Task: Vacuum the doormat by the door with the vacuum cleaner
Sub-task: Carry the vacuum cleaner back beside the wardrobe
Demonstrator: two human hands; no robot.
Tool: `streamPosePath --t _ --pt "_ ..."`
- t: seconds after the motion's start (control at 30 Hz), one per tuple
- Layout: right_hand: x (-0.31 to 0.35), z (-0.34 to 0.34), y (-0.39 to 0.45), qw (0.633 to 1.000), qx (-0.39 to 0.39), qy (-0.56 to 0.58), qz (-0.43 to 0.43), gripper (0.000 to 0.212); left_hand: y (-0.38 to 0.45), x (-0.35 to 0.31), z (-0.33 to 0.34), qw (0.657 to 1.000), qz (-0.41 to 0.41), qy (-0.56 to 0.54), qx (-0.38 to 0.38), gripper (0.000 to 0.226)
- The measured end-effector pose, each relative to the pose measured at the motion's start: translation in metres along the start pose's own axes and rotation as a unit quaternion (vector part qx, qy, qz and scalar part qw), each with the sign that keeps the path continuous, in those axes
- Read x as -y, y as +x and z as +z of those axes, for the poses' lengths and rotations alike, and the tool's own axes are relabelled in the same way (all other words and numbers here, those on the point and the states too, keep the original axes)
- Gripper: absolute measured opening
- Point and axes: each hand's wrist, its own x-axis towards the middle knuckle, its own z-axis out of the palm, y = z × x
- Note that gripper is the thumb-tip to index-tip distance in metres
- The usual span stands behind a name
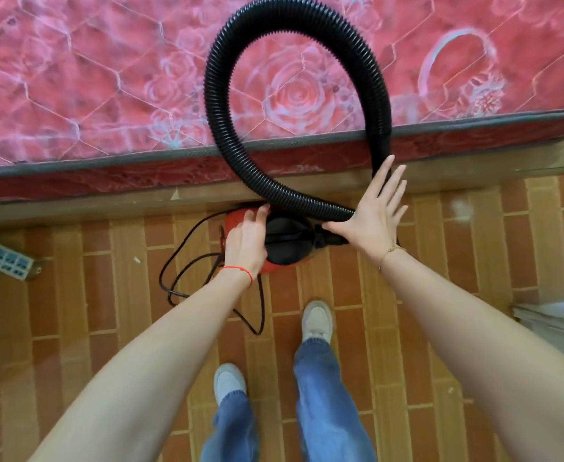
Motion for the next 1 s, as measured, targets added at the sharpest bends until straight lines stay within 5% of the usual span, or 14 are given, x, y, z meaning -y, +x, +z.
streamPosePath --t 0.3,0.53,0.73,1.0 --pt "-0.022 0.002 0.027 0.997 -0.024 0.041 -0.065 0.142 0.015 -0.021 0.038 0.998 -0.035 -0.009 0.052 0.081" --pt "-0.029 0.002 0.048 0.992 -0.002 0.088 -0.095 0.109 0.029 -0.029 0.054 0.995 -0.007 0.017 0.100 0.088" --pt "-0.030 0.009 0.060 0.987 -0.054 0.079 -0.128 0.068 0.040 -0.027 0.073 0.992 0.033 0.102 0.068 0.083" --pt "-0.032 0.012 0.061 0.983 -0.070 0.080 -0.148 0.046 0.041 -0.024 0.079 0.979 0.070 0.160 0.104 0.076"
